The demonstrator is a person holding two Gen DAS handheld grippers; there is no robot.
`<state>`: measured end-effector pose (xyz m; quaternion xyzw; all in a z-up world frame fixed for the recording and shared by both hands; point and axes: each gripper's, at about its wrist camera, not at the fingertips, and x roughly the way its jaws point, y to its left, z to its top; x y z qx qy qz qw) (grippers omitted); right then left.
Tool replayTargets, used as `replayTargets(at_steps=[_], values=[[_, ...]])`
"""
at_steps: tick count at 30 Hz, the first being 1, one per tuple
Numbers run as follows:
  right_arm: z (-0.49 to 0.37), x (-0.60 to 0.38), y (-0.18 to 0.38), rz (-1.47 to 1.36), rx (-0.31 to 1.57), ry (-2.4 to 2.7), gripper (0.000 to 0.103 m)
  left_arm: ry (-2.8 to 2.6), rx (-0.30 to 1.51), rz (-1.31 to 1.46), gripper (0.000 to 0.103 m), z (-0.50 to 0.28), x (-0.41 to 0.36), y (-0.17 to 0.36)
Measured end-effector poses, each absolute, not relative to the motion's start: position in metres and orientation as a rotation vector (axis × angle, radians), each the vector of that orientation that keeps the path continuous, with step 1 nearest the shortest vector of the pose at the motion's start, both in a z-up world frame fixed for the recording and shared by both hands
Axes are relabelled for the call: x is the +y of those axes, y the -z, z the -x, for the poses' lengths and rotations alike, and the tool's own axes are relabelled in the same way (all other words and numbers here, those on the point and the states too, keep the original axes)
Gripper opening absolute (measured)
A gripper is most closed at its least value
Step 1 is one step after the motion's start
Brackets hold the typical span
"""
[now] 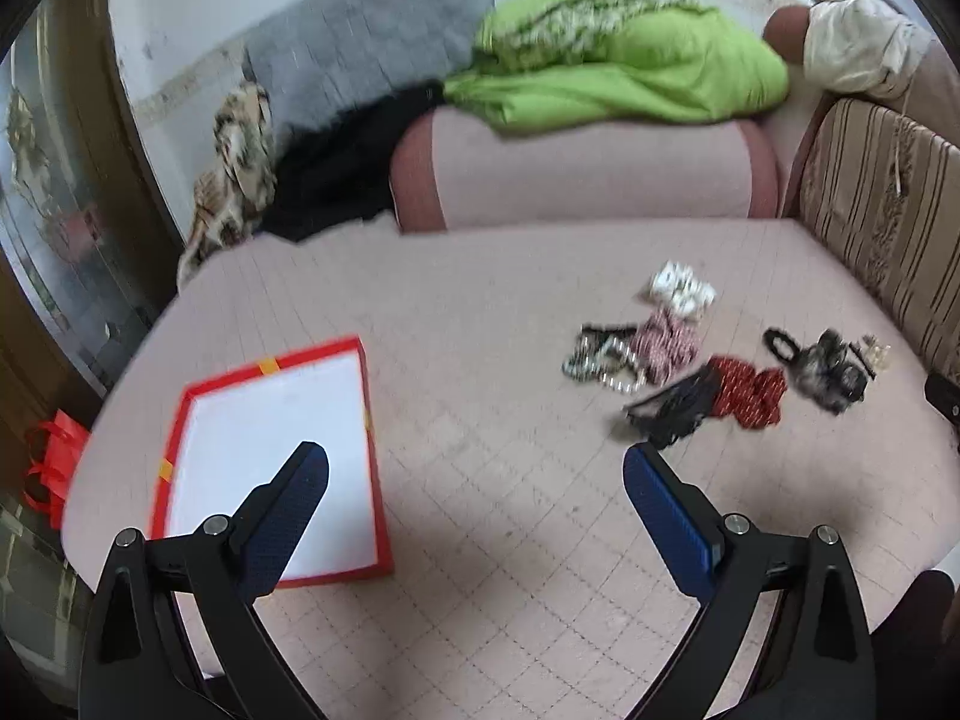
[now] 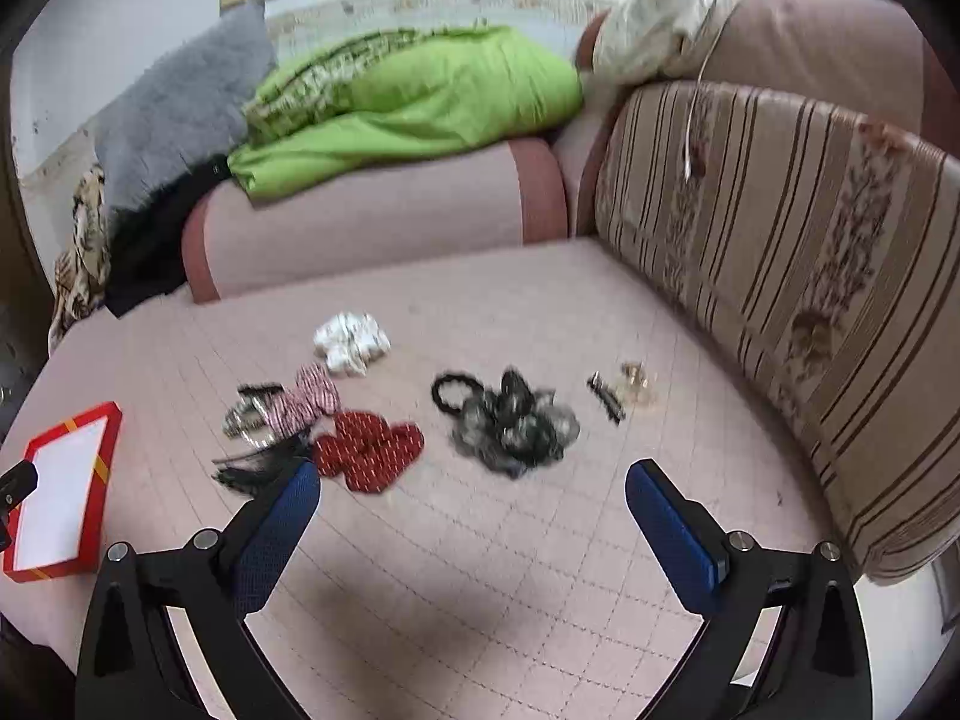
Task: Organize jewelry
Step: 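Move both tools toward the black claw clips and red polka-dot scrunchie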
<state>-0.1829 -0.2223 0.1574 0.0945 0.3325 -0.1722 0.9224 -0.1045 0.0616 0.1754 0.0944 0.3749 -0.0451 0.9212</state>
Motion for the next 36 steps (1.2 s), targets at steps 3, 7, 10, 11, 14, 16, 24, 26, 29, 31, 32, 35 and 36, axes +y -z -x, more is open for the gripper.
replayTargets(at_steps=[3, 7, 10, 11, 14, 16, 24, 26, 29, 31, 32, 35, 36], values=[[0.176, -0.227, -0.141, -0.206, 0.712, 0.339, 0.099, 0.125, 0.809, -0.154, 0.099, 0.094, 0.065, -0.158], [0.158, -0.232, -0.119, -0.230, 0.780, 0.297, 0.087, 0.156, 0.806, -0.178, 0.099, 0.084, 0.057, -0.142], [0.143, -0.232, -0.101, -0.248, 0.826, 0.254, 0.085, 0.161, 0.826, -0.213, 0.099, 0.068, 0.050, -0.133], [0.138, -0.232, -0.097, -0.252, 0.837, 0.246, 0.085, 0.171, 0.844, -0.214, 0.099, 0.059, 0.048, -0.129], [0.123, -0.232, -0.090, -0.266, 0.851, 0.209, 0.085, 0.202, 0.877, -0.193, 0.097, 0.034, 0.046, -0.122], [0.112, -0.233, -0.087, -0.274, 0.854, 0.181, 0.085, 0.241, 0.887, -0.181, 0.078, 0.017, 0.043, -0.118], [0.074, -0.236, -0.070, -0.331, 0.870, 0.105, 0.085, 0.378, 0.957, -0.146, 0.071, -0.059, 0.014, -0.097], [0.067, -0.237, -0.065, -0.345, 0.874, 0.106, 0.085, 0.393, 0.986, -0.128, 0.071, -0.075, 0.008, -0.088], [0.061, -0.240, -0.057, -0.371, 0.883, 0.101, 0.085, 0.427, 1.036, -0.063, 0.071, -0.087, 0.008, -0.079], [0.057, -0.243, -0.051, -0.395, 0.887, 0.097, 0.085, 0.482, 1.037, 0.001, 0.071, -0.083, 0.012, -0.077], [0.056, -0.245, -0.049, -0.407, 0.885, 0.091, 0.085, 0.498, 1.042, 0.014, 0.071, -0.081, 0.012, -0.076], [0.051, -0.249, -0.044, -0.443, 0.878, 0.072, 0.085, 0.580, 1.077, 0.069, 0.071, -0.068, 0.010, -0.066], [0.048, -0.250, -0.041, -0.453, 0.880, 0.071, 0.085, 0.609, 1.094, 0.090, 0.071, -0.064, 0.009, -0.061]])
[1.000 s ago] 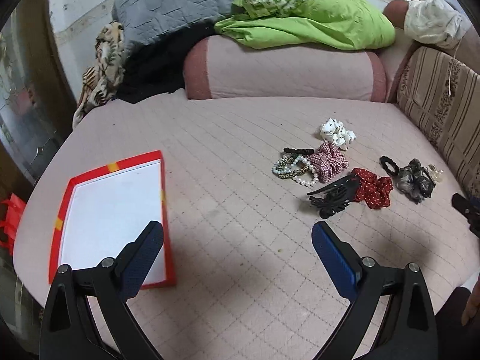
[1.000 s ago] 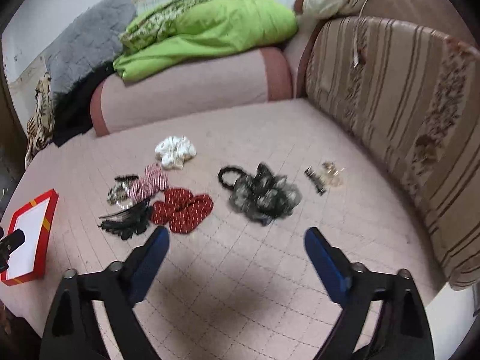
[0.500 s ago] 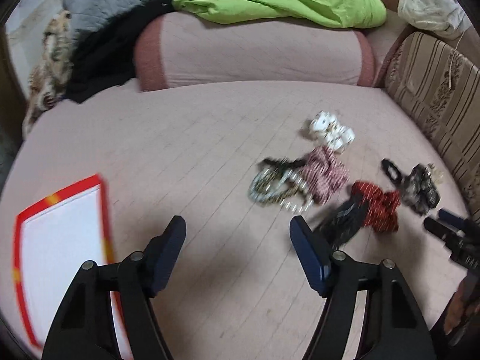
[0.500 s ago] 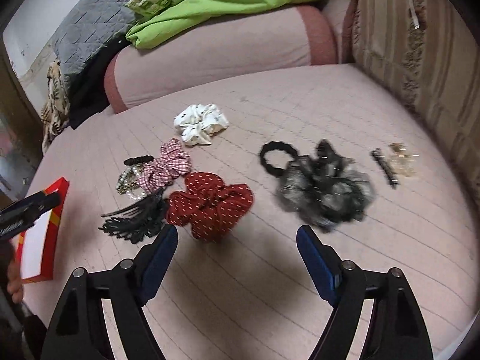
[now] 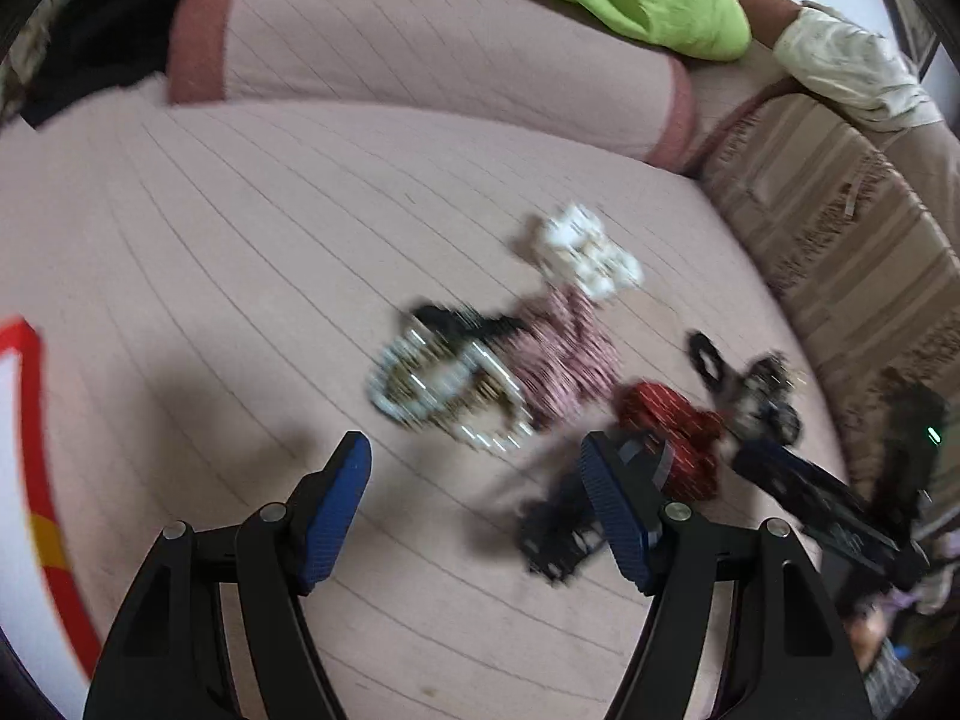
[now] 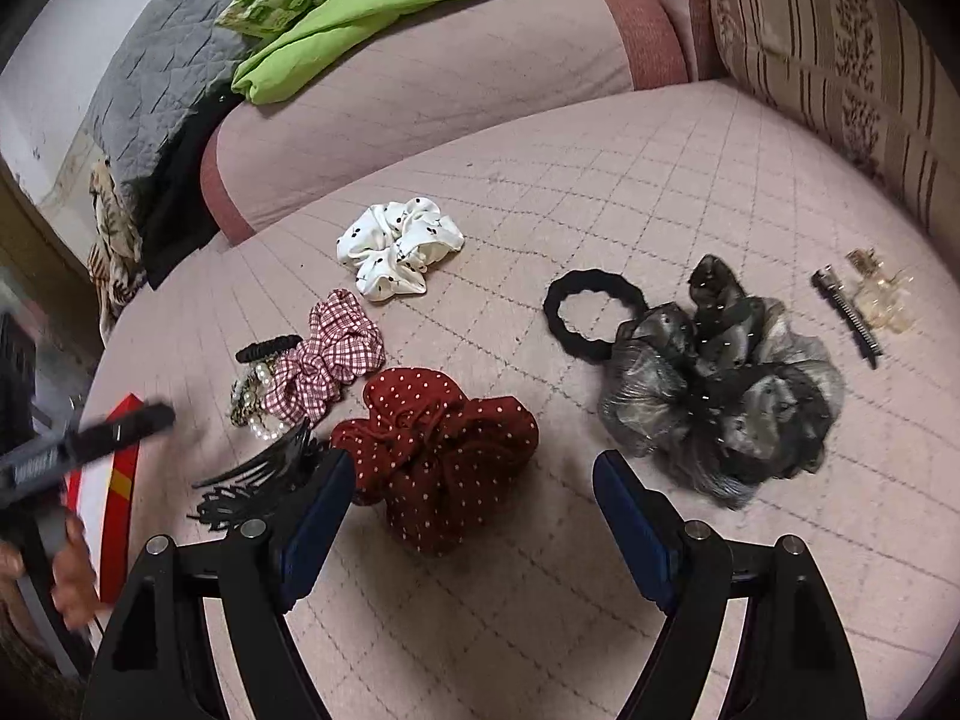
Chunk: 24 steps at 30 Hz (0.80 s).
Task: Organize jewelry
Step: 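Move both tools toward the black claw clips and red polka-dot scrunchie, then grasp the black claw clips with the left tool while the right tool grasps the red scrunchie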
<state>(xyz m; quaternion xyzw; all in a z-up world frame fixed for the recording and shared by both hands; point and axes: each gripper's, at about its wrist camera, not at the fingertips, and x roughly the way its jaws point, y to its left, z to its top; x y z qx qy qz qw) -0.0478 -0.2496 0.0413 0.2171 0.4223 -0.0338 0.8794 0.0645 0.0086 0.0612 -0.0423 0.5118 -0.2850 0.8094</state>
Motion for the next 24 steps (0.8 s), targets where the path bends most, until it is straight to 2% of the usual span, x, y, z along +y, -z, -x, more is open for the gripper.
replayTargets(at_steps=[5, 12, 13, 14, 15, 16, 17, 18, 19, 20, 24], values=[[0.035, -0.254, -0.027, -0.500, 0.902, 0.070, 0.076, 0.686, 1.167, 0.153, 0.071, -0.055, -0.005, -0.035], [0.028, -0.258, -0.018, -0.527, 0.910, 0.088, 0.071, 0.725, 1.208, 0.156, 0.071, -0.046, -0.027, -0.015], [0.027, -0.257, -0.018, -0.523, 0.910, 0.090, 0.067, 0.723, 1.206, 0.155, 0.071, -0.044, -0.029, -0.015], [0.026, -0.257, -0.018, -0.518, 0.911, 0.092, 0.057, 0.726, 1.208, 0.159, 0.070, -0.042, -0.031, -0.016], [0.024, -0.256, -0.018, -0.511, 0.916, 0.096, 0.052, 0.732, 1.210, 0.168, 0.056, -0.041, -0.033, -0.016], [0.023, -0.256, -0.017, -0.510, 0.921, 0.099, 0.040, 0.724, 1.216, 0.171, 0.039, -0.042, -0.036, -0.017], [0.022, -0.255, -0.016, -0.512, 0.927, 0.102, 0.028, 0.728, 1.223, 0.191, 0.030, -0.043, -0.038, -0.017], [0.021, -0.256, -0.015, -0.515, 0.931, 0.104, 0.022, 0.729, 1.228, 0.212, 0.023, -0.043, -0.038, -0.019], [0.022, -0.256, -0.016, -0.522, 0.934, 0.102, 0.015, 0.722, 1.225, 0.224, 0.023, -0.043, -0.037, -0.022], [0.023, -0.257, -0.016, -0.525, 0.935, 0.101, 0.012, 0.714, 1.218, 0.221, 0.022, -0.041, -0.037, -0.025], [0.031, -0.250, -0.028, -0.498, 0.921, 0.095, 0.009, 0.671, 1.161, 0.140, 0.019, -0.026, -0.038, -0.045]])
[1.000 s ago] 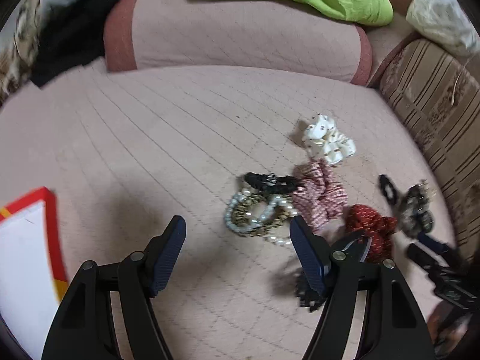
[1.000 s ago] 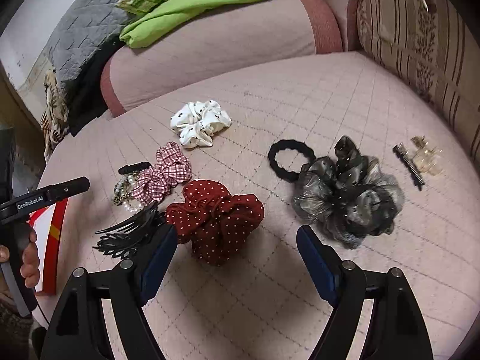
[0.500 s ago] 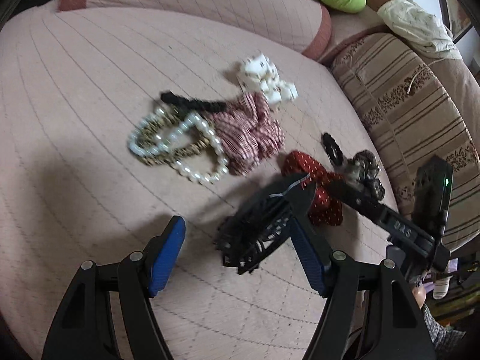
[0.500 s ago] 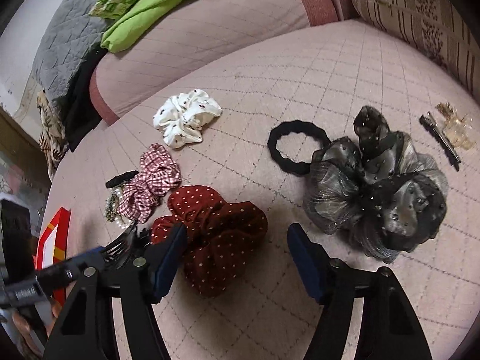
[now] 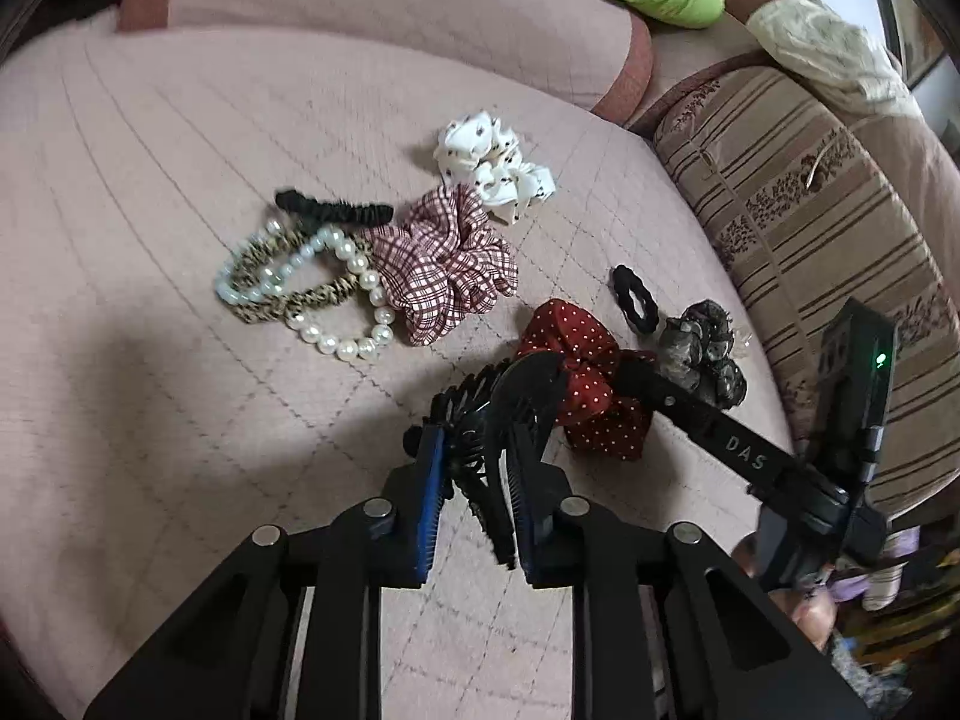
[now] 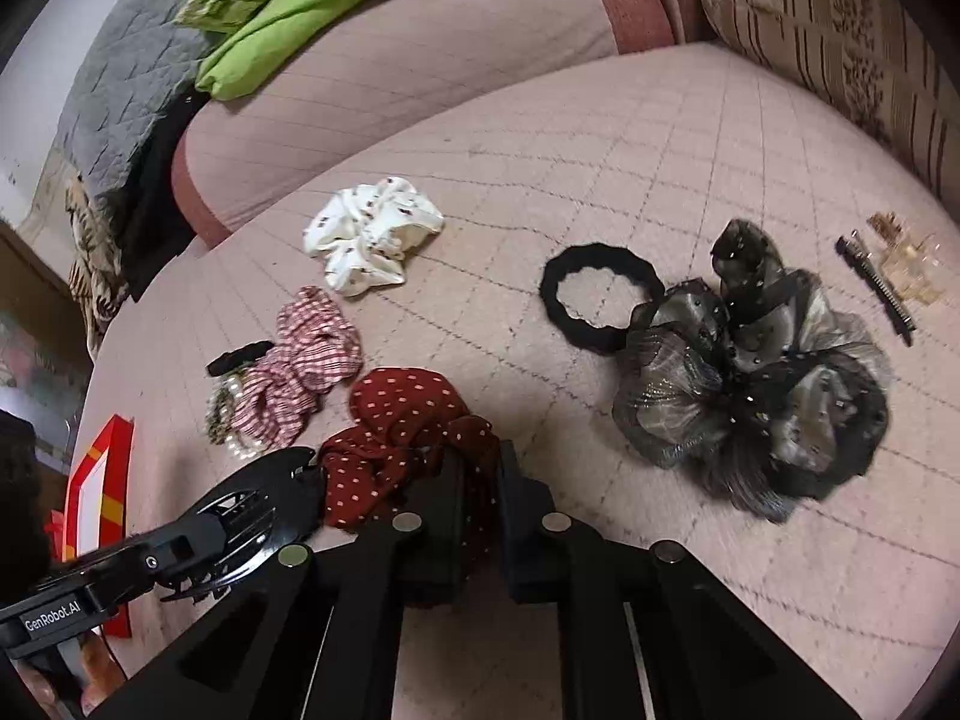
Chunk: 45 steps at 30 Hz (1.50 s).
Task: Organize jewelry
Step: 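Grasp the black claw clips with the left tool while the right tool grasps the red scrunchie, then carry both items to the white tray and open both tools to release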
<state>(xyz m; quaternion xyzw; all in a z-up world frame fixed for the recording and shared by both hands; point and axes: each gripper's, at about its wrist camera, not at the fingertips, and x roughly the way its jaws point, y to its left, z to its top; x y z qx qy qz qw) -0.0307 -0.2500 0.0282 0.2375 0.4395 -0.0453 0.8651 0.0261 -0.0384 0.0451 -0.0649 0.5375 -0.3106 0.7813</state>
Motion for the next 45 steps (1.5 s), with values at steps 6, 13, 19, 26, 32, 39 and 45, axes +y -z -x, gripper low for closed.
replayTargets(at_steps=[6, 13, 19, 26, 32, 39, 45], values=[[0.049, -0.237, -0.057, -0.459, 0.877, 0.070, 0.008, 0.627, 1.064, 0.109, 0.019, -0.001, -0.016, -0.085], [0.063, -0.196, -0.104, -0.364, 0.825, -0.010, 0.008, 0.528, 0.959, 0.147, 0.019, 0.017, 0.050, -0.123], [0.057, -0.136, -0.135, -0.289, 0.813, -0.130, 0.008, 0.348, 0.930, 0.175, 0.019, 0.003, 0.136, -0.123], [0.023, -0.045, -0.147, -0.236, 0.856, -0.296, 0.008, 0.140, 0.910, 0.170, 0.019, -0.032, 0.220, -0.110], [-0.022, 0.036, -0.141, -0.235, 0.881, -0.400, 0.008, -0.002, 0.910, 0.191, 0.019, -0.058, 0.288, -0.100], [-0.083, 0.108, -0.108, -0.274, 0.950, -0.463, 0.008, -0.113, 0.911, 0.254, 0.019, -0.087, 0.344, -0.083], [-0.130, 0.148, -0.077, -0.259, 0.997, -0.467, 0.008, -0.138, 0.915, 0.284, 0.020, -0.099, 0.360, -0.074]])
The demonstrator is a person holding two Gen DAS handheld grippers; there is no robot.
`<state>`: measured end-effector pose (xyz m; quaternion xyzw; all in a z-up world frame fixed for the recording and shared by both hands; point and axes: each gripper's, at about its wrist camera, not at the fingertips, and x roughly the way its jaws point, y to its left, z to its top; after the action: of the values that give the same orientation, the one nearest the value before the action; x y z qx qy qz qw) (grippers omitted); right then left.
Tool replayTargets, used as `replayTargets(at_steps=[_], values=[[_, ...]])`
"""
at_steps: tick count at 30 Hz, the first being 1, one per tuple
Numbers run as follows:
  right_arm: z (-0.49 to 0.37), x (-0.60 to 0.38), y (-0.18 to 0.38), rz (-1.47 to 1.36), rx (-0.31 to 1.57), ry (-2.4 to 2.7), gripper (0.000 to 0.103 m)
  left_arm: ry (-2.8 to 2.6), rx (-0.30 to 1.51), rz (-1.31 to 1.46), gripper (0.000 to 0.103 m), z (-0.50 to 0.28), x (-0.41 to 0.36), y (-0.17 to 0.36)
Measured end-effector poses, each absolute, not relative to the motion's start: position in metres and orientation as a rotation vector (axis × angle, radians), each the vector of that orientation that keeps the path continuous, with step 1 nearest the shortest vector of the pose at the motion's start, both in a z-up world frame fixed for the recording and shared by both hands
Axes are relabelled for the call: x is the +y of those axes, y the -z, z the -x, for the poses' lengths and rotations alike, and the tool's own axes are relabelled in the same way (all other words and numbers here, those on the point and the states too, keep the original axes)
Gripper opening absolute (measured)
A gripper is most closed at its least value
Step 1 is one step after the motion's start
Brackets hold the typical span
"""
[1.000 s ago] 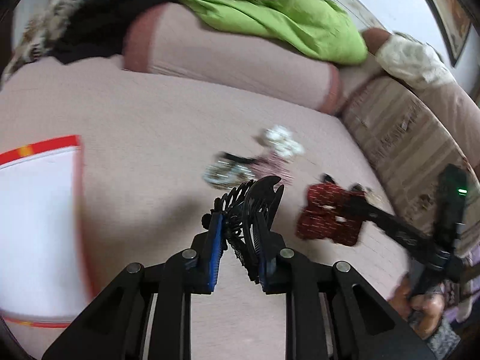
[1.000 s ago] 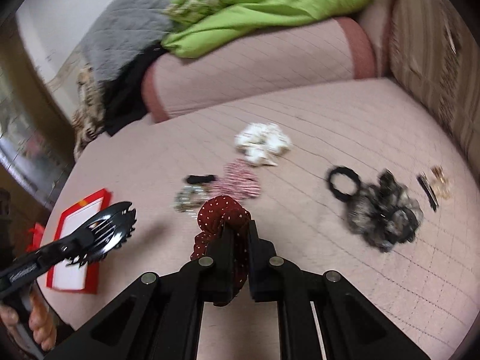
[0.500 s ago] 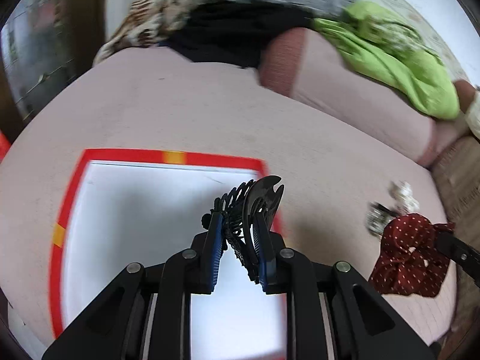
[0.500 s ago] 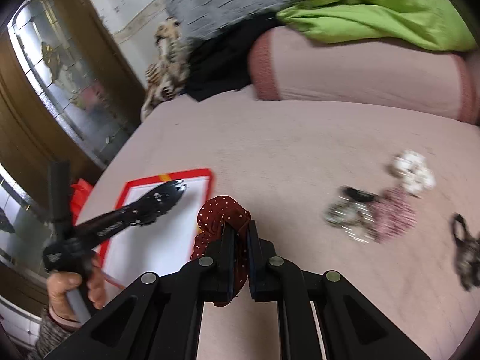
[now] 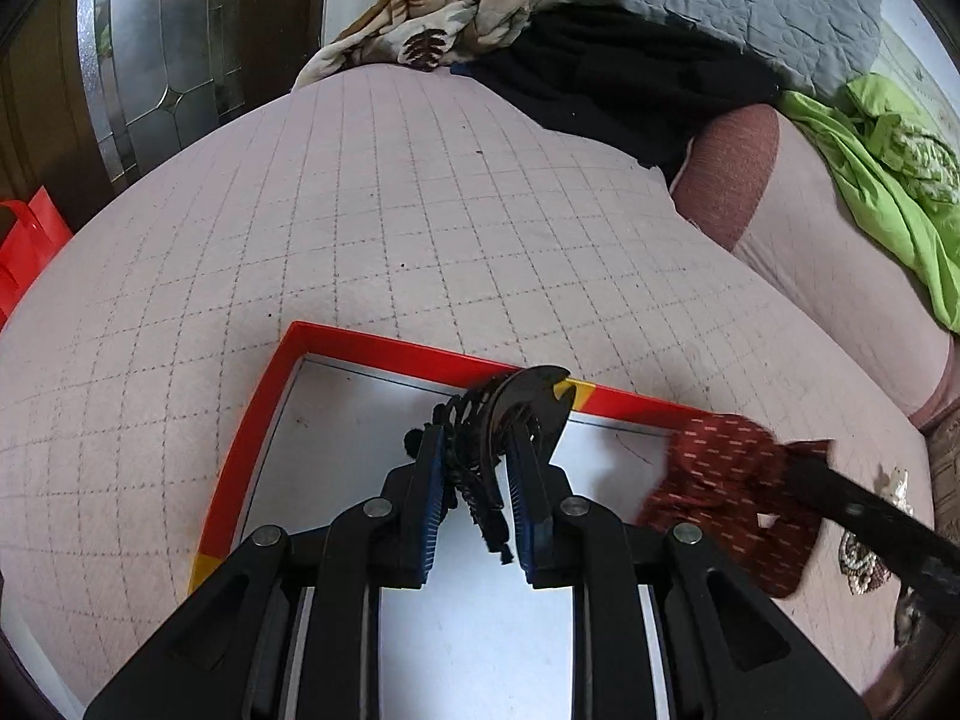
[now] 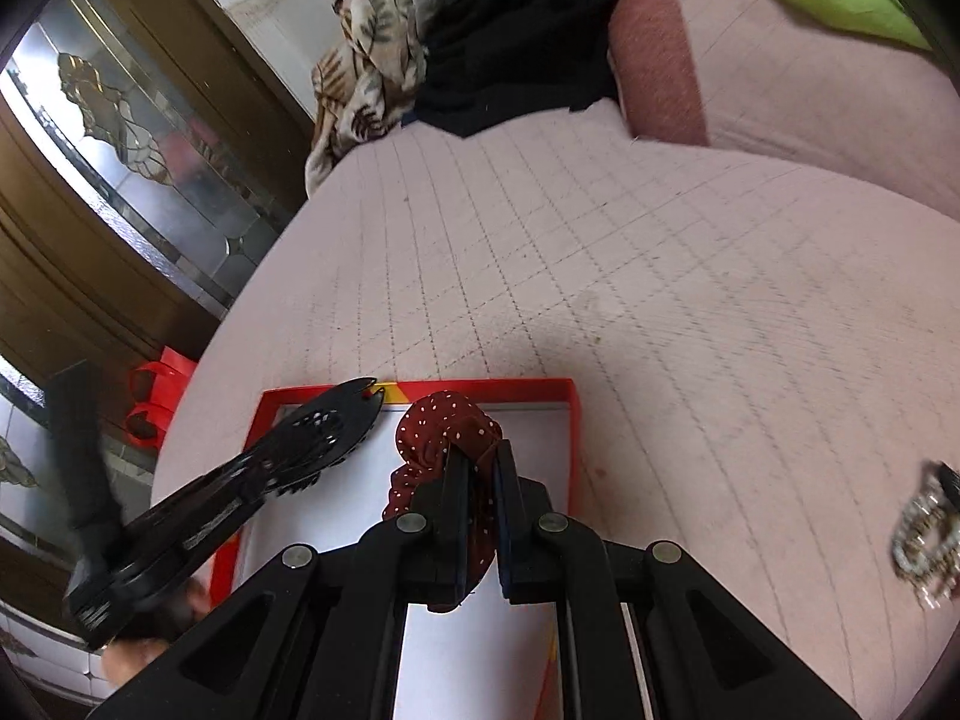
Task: Organize jewelry
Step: 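Carry both items to the white tray and open both tools to release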
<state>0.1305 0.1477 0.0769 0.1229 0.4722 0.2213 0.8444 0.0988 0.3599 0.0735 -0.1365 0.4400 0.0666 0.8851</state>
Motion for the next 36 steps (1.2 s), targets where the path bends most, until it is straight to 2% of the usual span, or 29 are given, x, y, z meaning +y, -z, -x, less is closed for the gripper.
replayTargets(at_steps=[6, 8, 9, 11, 12, 13, 18, 19, 21, 22, 23, 25, 26, 28, 36], values=[[-0.142, 0.145, -0.063, -0.249, 1.007, -0.442, 0.014, -0.159, 0.928, 0.288, 0.024, -0.104, 0.361, -0.067], [-0.141, 0.143, -0.063, -0.239, 1.001, -0.443, 0.036, -0.165, 0.919, 0.281, 0.024, -0.104, 0.360, -0.069], [-0.140, 0.142, -0.065, -0.237, 0.995, -0.445, 0.042, -0.165, 0.917, 0.278, 0.024, -0.103, 0.358, -0.070], [-0.137, 0.139, -0.071, -0.238, 0.972, -0.457, 0.065, -0.171, 0.910, 0.267, 0.031, -0.101, 0.356, -0.072], [-0.135, 0.138, -0.073, -0.238, 0.963, -0.459, 0.068, -0.175, 0.906, 0.261, 0.039, -0.099, 0.355, -0.074], [-0.132, 0.137, -0.075, -0.234, 0.954, -0.460, 0.070, -0.178, 0.899, 0.258, 0.042, -0.099, 0.355, -0.075], [-0.104, 0.130, -0.066, -0.130, 0.978, -0.394, 0.071, -0.179, 0.849, 0.270, 0.042, -0.087, 0.355, -0.089], [-0.101, 0.131, -0.060, -0.112, 0.992, -0.387, 0.070, -0.181, 0.836, 0.276, 0.042, -0.084, 0.355, -0.093], [-0.098, 0.133, -0.044, -0.084, 1.034, -0.362, 0.055, -0.178, 0.816, 0.281, 0.042, -0.080, 0.352, -0.099], [-0.098, 0.135, -0.037, -0.083, 1.060, -0.357, 0.033, -0.175, 0.805, 0.277, 0.042, -0.077, 0.350, -0.101], [-0.099, 0.136, -0.030, -0.091, 1.088, -0.358, 0.020, -0.174, 0.801, 0.271, 0.042, -0.076, 0.348, -0.103], [-0.099, 0.135, -0.030, -0.120, 1.094, -0.359, 0.015, -0.176, 0.789, 0.244, 0.043, -0.072, 0.341, -0.107], [-0.097, 0.136, -0.033, -0.111, 1.093, -0.349, 0.008, -0.177, 0.784, 0.230, 0.043, -0.071, 0.338, -0.108], [-0.091, 0.137, -0.038, -0.083, 1.090, -0.327, 0.005, -0.172, 0.782, 0.215, 0.043, -0.070, 0.333, -0.109], [-0.053, 0.105, -0.039, -0.121, 1.094, -0.257, 0.008, -0.130, 0.786, 0.188, 0.043, -0.065, 0.312, -0.112]])
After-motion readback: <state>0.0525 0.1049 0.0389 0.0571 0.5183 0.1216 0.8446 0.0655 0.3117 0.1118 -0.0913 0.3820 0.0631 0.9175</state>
